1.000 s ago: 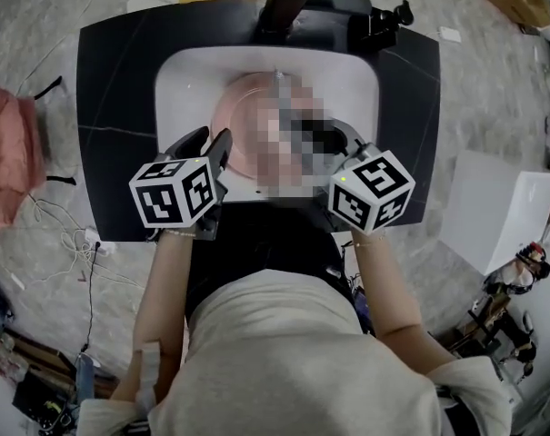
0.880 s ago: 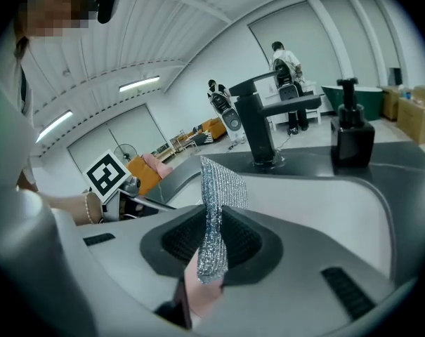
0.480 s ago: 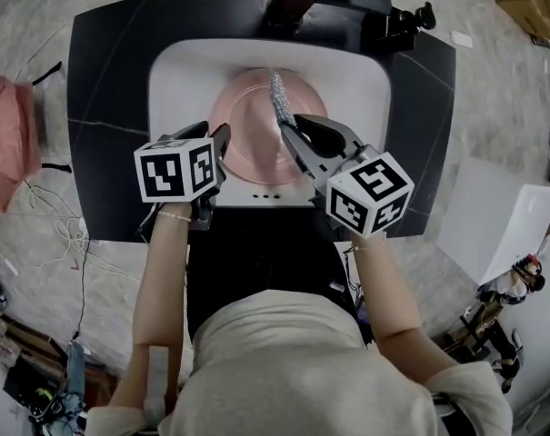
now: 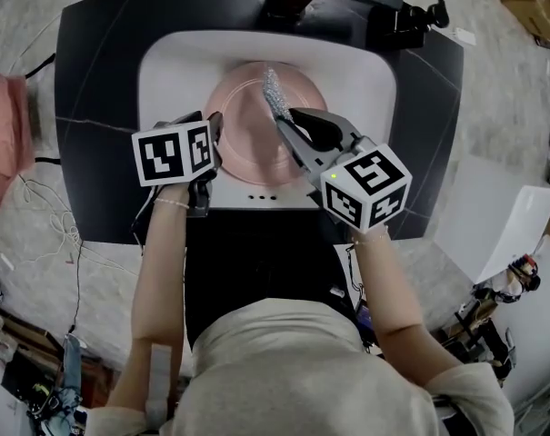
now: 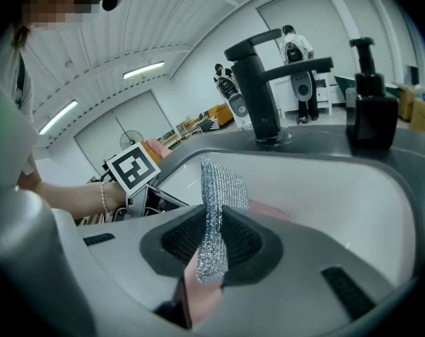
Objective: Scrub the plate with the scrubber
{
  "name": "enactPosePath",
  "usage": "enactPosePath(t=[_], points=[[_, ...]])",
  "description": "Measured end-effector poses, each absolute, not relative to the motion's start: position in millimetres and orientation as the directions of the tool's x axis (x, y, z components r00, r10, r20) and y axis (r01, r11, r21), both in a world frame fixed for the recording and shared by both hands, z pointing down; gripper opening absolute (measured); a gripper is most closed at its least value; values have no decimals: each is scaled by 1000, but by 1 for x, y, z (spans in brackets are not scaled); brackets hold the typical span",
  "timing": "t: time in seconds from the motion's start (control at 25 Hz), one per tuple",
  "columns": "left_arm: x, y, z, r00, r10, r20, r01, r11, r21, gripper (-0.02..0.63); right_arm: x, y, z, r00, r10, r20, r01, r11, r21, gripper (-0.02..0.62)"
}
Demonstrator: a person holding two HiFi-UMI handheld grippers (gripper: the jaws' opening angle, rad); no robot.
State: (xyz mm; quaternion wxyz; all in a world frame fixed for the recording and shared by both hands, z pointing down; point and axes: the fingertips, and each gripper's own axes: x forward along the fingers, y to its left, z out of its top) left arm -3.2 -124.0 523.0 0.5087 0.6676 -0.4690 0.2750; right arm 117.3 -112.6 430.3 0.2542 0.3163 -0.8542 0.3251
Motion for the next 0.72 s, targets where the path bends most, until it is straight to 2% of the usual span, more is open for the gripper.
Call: enactPosePath(t=[0.24, 0.48, 0.72], points=[[-2, -124, 532, 411, -332, 849, -903, -21, 428, 155, 113, -106, 448, -647, -278, 710, -669, 655, -352, 80], [-6, -123, 539, 393, -317, 863, -913, -27, 406, 89, 108, -94, 464, -632, -190, 751, -628, 694, -352, 80], [-6, -120, 547, 393, -299, 869, -914, -23, 406, 64, 100, -84, 475, -611, -120, 782, -579, 741, -339, 80]])
